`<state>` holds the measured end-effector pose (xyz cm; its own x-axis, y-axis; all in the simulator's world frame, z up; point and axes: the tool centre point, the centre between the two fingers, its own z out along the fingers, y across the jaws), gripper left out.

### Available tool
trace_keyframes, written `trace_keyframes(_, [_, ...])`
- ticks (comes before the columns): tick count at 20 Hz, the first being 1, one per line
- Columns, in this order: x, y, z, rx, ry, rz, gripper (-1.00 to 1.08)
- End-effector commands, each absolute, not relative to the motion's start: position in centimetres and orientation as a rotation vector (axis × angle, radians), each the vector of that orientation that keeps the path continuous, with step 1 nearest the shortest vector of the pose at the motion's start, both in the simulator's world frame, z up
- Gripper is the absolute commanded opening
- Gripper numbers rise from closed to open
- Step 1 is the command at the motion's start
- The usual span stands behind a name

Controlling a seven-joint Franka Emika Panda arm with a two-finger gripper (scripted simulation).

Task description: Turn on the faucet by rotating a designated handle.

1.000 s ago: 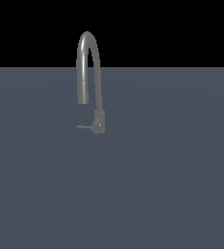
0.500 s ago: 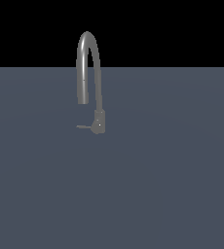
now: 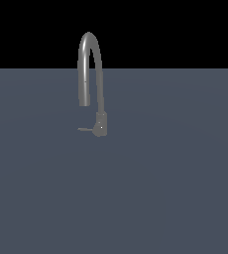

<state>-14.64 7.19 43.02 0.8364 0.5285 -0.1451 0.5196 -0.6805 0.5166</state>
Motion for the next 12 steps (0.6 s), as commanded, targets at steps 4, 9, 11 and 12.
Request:
trace_keyframes(4, [-13.1, 9.2, 40.5, 2.27, 0.914, 0.017, -1.0])
trace_keyframes(9, [-12.0, 10.7, 38.3, 2.113, 1.02, 0.013, -1.0])
trace_keyframes(11, [-11.7, 11.2, 37.4, 2.054, 1.057, 0.011, -1.0])
trace_keyframes(12, [-11.5, 11.5, 37.0, 2.025, 1.074, 0.011, -1.0])
